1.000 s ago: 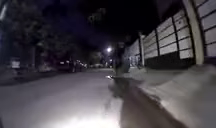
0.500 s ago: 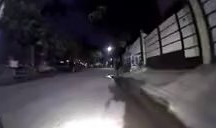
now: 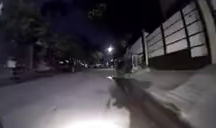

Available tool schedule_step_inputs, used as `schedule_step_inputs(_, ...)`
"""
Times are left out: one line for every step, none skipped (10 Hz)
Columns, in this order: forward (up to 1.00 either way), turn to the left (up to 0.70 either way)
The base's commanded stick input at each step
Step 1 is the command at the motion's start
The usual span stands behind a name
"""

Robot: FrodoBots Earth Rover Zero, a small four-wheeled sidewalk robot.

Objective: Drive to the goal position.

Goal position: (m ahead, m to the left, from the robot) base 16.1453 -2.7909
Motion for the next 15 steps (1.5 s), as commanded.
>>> schedule_step_inputs(0.5, 0.0)
schedule_step_inputs(0.5, 0.0)
schedule_step_inputs(0.5, 0.0)
schedule_step_inputs(0.5, 0.0)
schedule_step_inputs(0.5, 0.0)
schedule_step_inputs(0.5, 0.0)
schedule_step_inputs(0.5, 0.0)
schedule_step_inputs(0.5, 0.0)
schedule_step_inputs(0.5, 0.0)
schedule_step_inputs(0.5, 0.0)
schedule_step_inputs(0.5, 0.0)
schedule_step_inputs(0.5, 0.0)
schedule_step_inputs(0.5, 0.0)
schedule_step_inputs(0.5, 0.0)
schedule_step_inputs(0.5, 0.0)
